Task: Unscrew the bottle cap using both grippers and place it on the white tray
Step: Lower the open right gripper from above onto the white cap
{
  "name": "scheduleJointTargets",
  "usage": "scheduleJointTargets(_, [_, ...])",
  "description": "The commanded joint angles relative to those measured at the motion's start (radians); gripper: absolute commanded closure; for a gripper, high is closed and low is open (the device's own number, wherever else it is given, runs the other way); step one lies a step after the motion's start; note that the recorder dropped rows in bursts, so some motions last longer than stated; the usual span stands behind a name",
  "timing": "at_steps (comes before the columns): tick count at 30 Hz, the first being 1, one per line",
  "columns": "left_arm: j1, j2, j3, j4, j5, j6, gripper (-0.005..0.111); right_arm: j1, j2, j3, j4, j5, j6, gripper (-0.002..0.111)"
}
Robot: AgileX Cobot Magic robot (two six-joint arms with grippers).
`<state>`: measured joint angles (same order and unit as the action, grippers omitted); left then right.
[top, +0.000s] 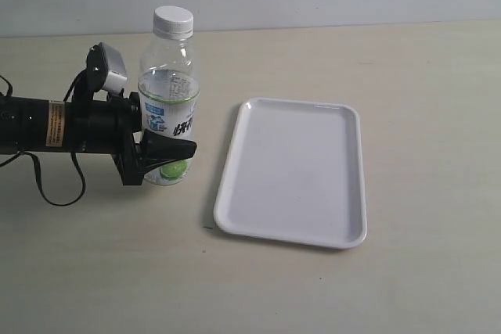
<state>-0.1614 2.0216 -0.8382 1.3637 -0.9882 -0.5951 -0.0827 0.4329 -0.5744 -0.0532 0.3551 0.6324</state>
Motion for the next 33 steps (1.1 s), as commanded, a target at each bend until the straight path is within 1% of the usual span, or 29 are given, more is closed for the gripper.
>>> scheduleJointTargets(1, [0.003, -0.016, -0.005, -0.018, -0.035, -0.010, 0.107, 0.001, 0.003, -0.009, -0.005, -0.001, -0.004, 0.023])
scheduleJointTargets(4, [0.003, -0.016, -0.005, -0.018, -0.035, -0.010, 0.107, 0.001, 0.013, -0.009, -0.006, 0.006, 0.023, 0.023])
scheduleJointTargets(6, [0.003, -0.016, -0.005, -0.020, -0.035, -0.010, 0.107, 0.001, 0.046, -0.009, 0.003, 0.015, 0.024, 0.028])
scheduleJointTargets(7, [0.003, -0.016, -0.005, -0.022, -0.035, -0.010, 0.107, 0.001, 0.061, -0.009, 0.026, 0.015, 0.024, 0.033])
scheduleJointTargets(8, [0.003, -0.016, -0.005, -0.022, -0.035, -0.010, 0.107, 0.001, 0.079, -0.011, 0.061, 0.013, 0.021, 0.041])
scheduleJointTargets(10, [0.003, -0.016, -0.005, -0.022, -0.035, -0.010, 0.107, 0.001, 0.119, -0.021, 0.133, -0.037, -0.047, 0.062])
scheduleJointTargets(11, [0.003, -0.016, -0.005, -0.022, -0.035, -0.010, 0.107, 0.001, 0.179, -0.053, 0.241, -0.061, -0.192, 0.080])
scheduleJointTargets(12, [0.003, -0.016, -0.005, -0.022, -0.035, -0.010, 0.107, 0.001, 0.219, -0.079, 0.277, -0.056, -0.267, 0.086])
scheduleJointTargets(13, [0.003, -0.016, -0.005, -0.022, -0.035, -0.010, 0.107, 0.001, 0.307, -0.144, 0.370, -0.030, -0.481, 0.098])
scheduleJointTargets(14, [0.003, -0.016, -0.005, -0.022, -0.035, -0.010, 0.107, 0.001, 0.345, -0.176, 0.421, -0.009, -0.597, 0.103])
scheduleJointTargets(15, [0.003, -0.016, -0.005, -0.022, -0.035, -0.010, 0.107, 0.001, 0.446, -0.263, 0.545, 0.055, -0.819, 0.108])
scheduleJointTargets(17, [0.003, -0.016, -0.005, -0.021, -0.035, -0.013, 0.107, 0.001, 0.557, -0.369, 0.631, 0.178, -0.947, 0.108])
scheduleJointTargets(18, [0.003, -0.016, -0.005, -0.021, -0.035, -0.014, 0.107, 0.001, 0.605, -0.420, 0.640, 0.266, -0.957, 0.108])
scheduleJointTargets(20, [0.003, -0.016, -0.005, -0.021, -0.035, -0.014, 0.107, 0.001, 0.794, -0.629, 0.646, 0.515, -0.957, 0.108])
scheduleJointTargets(21, [0.003, -0.016, -0.005, -0.021, -0.031, -0.014, 0.107, 0.001, 0.905, -0.762, 0.650, 0.648, -0.953, 0.102])
scheduleJointTargets(22, [0.003, -0.016, -0.005, -0.021, -0.026, -0.014, 0.107, 0.001, 0.944, -0.810, 0.656, 0.690, -0.953, 0.098])
scheduleJointTargets(24, [0.003, -0.016, -0.005, -0.016, -0.001, -0.014, 0.107, 0.009, 1.061, -0.953, 0.687, 0.813, -0.962, 0.078])
scheduleJointTargets(25, [0.003, -0.016, -0.005, -0.013, 0.008, -0.014, 0.107, 0.041, 1.130, -1.024, 0.711, 0.866, -0.968, 0.066])
scheduleJointTargets(26, [0.003, -0.016, -0.005, -0.014, 0.011, -0.014, 0.107, 0.058, 1.161, -1.048, 0.713, 0.866, -0.971, 0.063])
scheduleJointTargets(27, [0.003, -0.016, -0.005, -0.014, 0.011, -0.011, 0.107, 0.099, 1.197, -1.069, 0.710, 0.866, -0.979, 0.058])
scheduleJointTargets(30, [0.003, -0.016, -0.005, -0.014, 0.018, -0.007, 0.107, 0.177, 1.279, -1.105, 0.699, 0.866, -0.986, 0.051])
scheduleJointTargets(31, [0.003, -0.016, -0.005, -0.014, 0.018, 0.002, 0.107, 0.206, 1.311, -1.118, 0.691, 0.859, -0.980, 0.050])
scheduleJointTargets(33, [0.001, -0.016, -0.005, -0.012, 0.022, 0.042, 0.107, 0.232, 1.350, -1.134, 0.679, 0.824, -0.958, 0.049])
